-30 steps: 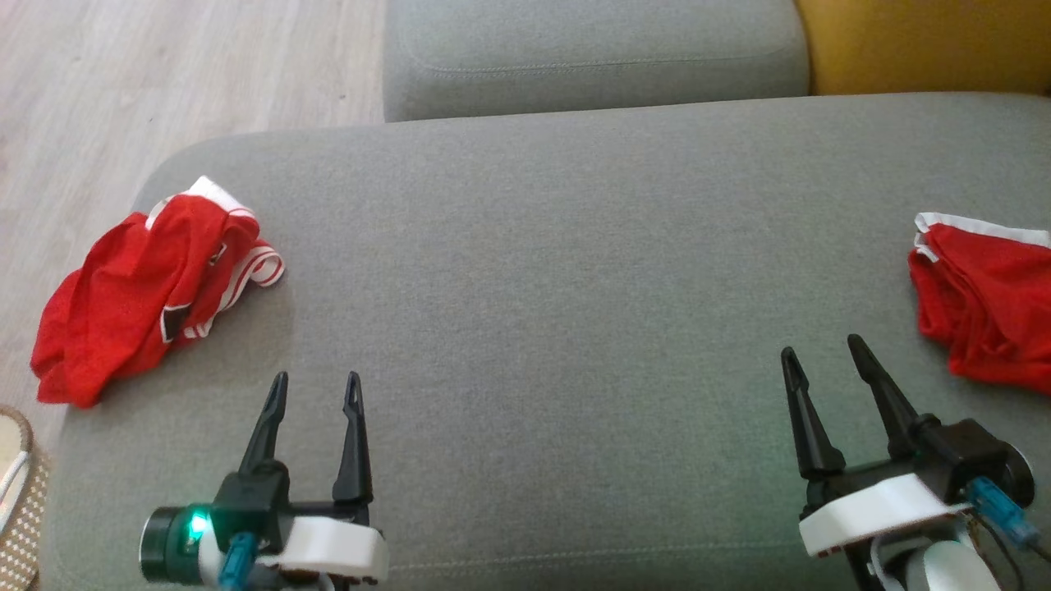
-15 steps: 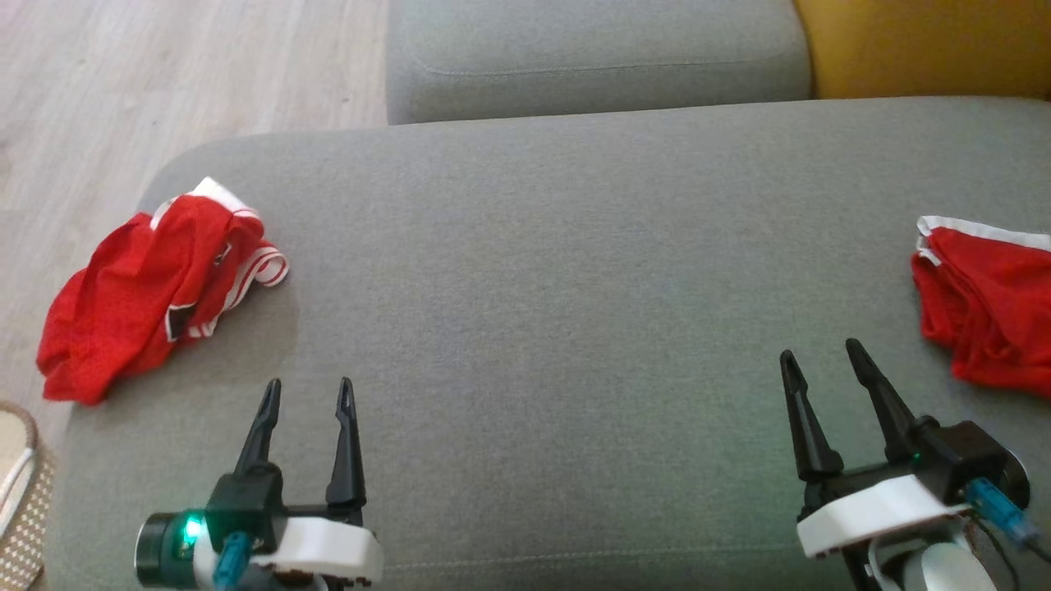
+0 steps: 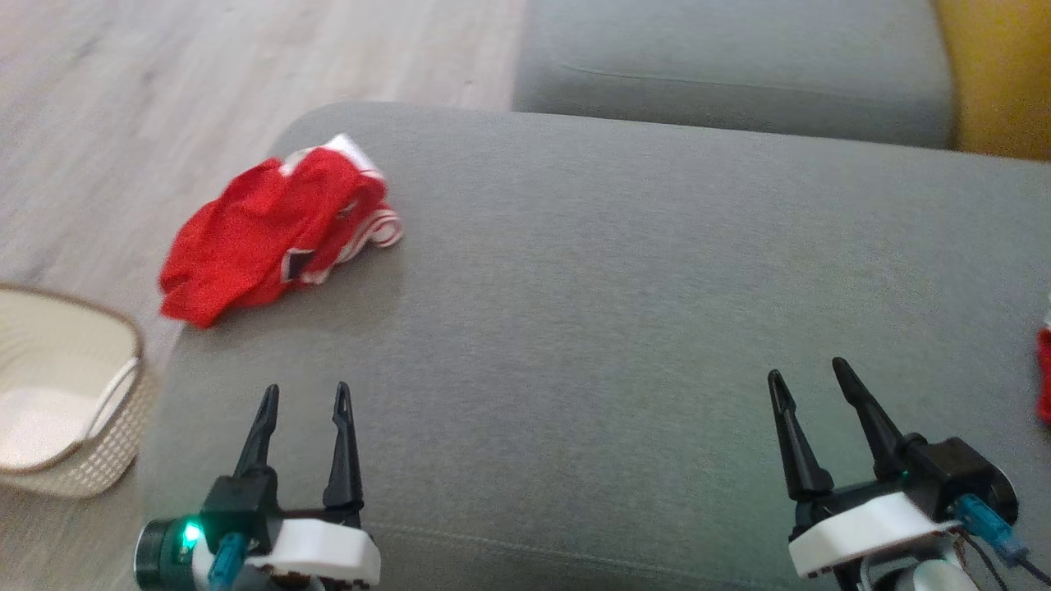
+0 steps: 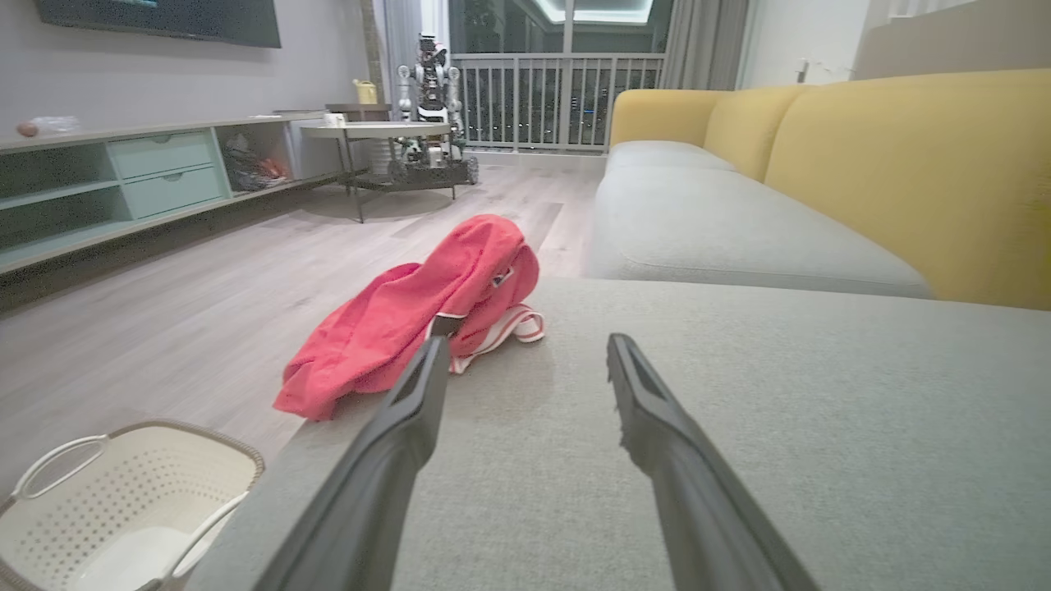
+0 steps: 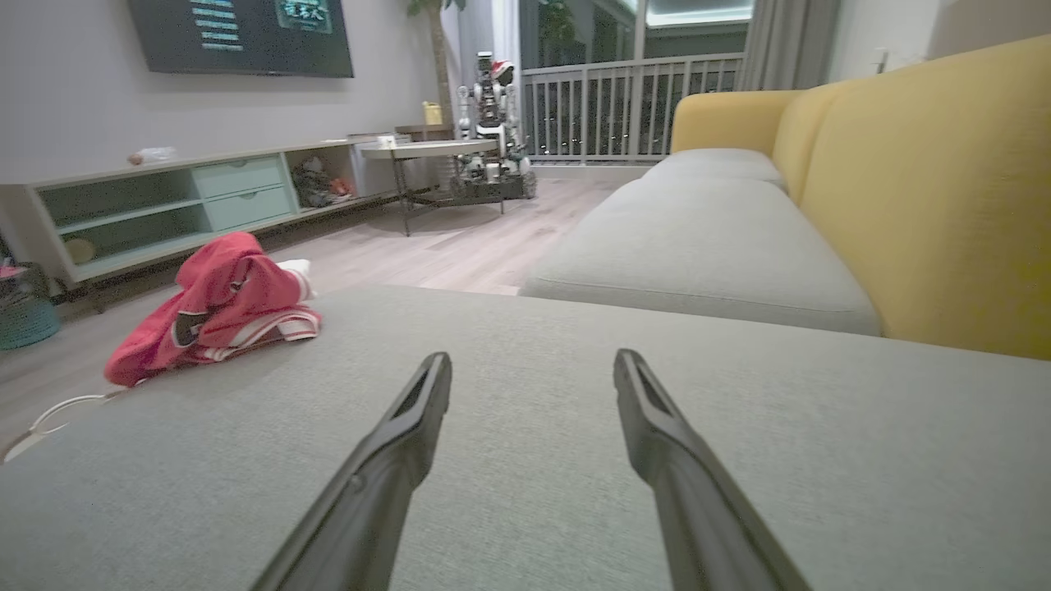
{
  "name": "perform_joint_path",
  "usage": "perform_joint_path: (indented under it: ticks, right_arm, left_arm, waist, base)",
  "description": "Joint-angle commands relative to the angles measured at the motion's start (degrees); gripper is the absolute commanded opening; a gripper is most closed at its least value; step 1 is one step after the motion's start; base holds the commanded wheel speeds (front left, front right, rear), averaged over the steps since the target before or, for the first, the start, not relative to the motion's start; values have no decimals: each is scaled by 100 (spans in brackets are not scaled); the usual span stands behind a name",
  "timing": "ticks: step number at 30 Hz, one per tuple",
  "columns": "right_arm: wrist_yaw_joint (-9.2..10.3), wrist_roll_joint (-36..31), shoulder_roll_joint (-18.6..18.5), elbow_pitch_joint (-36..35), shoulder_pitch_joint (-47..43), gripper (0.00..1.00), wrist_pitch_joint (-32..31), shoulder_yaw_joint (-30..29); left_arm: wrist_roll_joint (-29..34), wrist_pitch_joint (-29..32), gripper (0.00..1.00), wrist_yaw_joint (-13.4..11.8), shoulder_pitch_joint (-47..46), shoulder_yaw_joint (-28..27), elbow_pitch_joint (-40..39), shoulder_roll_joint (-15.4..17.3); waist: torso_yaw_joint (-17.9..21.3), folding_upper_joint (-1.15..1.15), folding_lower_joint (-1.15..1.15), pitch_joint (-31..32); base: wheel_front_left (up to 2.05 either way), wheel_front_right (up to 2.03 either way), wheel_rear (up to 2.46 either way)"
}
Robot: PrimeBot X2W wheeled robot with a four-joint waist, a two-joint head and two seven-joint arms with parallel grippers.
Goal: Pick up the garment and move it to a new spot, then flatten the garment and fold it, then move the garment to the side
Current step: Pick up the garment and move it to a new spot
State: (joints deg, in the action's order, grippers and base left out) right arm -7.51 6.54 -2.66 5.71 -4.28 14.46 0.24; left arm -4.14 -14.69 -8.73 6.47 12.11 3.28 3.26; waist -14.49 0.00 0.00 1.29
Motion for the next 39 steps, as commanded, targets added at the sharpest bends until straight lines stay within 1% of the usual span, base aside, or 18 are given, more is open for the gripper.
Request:
perform_joint_path:
  ticks: [1,12,13,20,25,27,30,33,36,38,39]
  right_arm:
    - [2,-4,-22,-226,144,100,53,141]
    - [2,-92,-22,-282,126,100,53,275]
    - [2,-93,-21,-295,136,100,53,298]
    - [2,-242,-21,-199,419,100,53,481]
    - [2,-382,-21,-188,571,100,53,454]
    - [2,-459,-21,-229,610,100,53,372]
    - [2,-606,-21,-279,606,100,53,246]
    - [2,-773,-21,-314,564,100,53,144]
    - [2,-898,-71,-382,581,100,53,102]
    - [2,-955,-169,-411,641,100,53,124]
    - [2,-955,-169,-411,641,100,53,124]
  left_arm:
    - [-7,-31,100,11,-176,-205,-189,-35]
    - [63,-31,100,46,-108,-245,-311,-37]
    - [49,-31,100,15,-83,-271,-369,-37]
    - [-218,-31,100,-206,-16,-374,-560,-37]
    - [-295,-31,100,-271,-69,-337,-644,-37]
    - [-332,-31,100,-259,-185,-329,-657,-37]
    - [-395,-31,100,-171,-536,-344,-664,-38]
    - [-306,-31,100,33,-1096,-388,-563,-34]
    - [-337,-31,100,287,-1831,-532,-225,26]
    - [-438,-31,100,471,-2421,-647,256,113]
    - [-438,-31,100,471,-2421,-647,256,113]
  waist:
    - [-325,0,0,21]
    - [-1319,0,0,11]
    - [-1427,0,0,-35]
    - [-1555,0,0,-262]
    - [-1587,0,0,-416]
    - [-1593,0,0,-521]
    - [-1600,0,0,-710]
    - [-1592,0,0,-886]
    - [-1490,0,0,-1135]
    - [-1407,0,0,-1332]
    - [-1407,0,0,-1332]
  base:
    - [0,0,0]
    - [0,0,0]
    - [0,0,0]
    - [0,0,0]
    - [0,0,0]
    - [0,0,0]
    - [0,0,0]
    - [0,0,0]
    - [0,0,0]
    - [0,0,0]
    - [0,0,0]
